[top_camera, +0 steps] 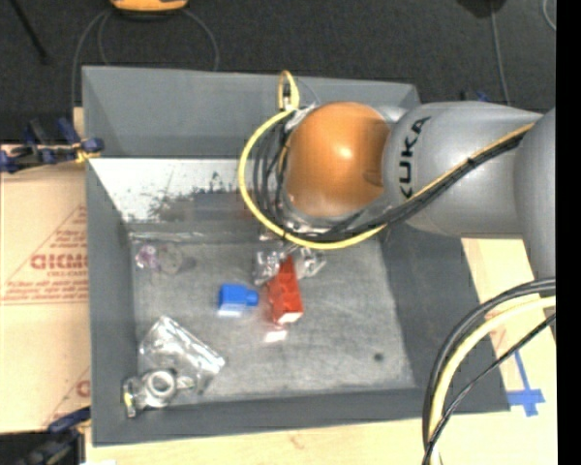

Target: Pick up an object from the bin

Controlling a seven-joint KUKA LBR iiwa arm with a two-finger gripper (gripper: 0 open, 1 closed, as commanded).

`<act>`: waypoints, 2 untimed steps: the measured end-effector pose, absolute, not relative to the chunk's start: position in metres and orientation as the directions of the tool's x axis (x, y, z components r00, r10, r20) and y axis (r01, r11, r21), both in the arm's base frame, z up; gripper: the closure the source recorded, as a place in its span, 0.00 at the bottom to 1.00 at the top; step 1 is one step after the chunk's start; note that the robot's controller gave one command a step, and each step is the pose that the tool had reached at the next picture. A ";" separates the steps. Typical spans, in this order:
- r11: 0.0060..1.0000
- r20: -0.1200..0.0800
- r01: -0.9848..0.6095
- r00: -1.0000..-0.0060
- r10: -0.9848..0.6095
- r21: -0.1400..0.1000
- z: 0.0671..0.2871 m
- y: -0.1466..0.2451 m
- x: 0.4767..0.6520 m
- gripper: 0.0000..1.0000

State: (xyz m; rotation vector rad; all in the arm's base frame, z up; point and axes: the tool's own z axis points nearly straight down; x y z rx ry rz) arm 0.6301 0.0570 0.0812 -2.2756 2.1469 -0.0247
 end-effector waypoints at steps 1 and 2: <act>-0.053 0.000 -0.999 0.053 -0.999 -0.008 0.117 0.056 0.633 1.00; -0.047 -0.003 -0.999 0.047 -0.999 -0.004 0.120 0.056 0.634 1.00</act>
Offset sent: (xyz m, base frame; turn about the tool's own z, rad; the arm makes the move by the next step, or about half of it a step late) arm 0.0002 0.0002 0.0321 0.0000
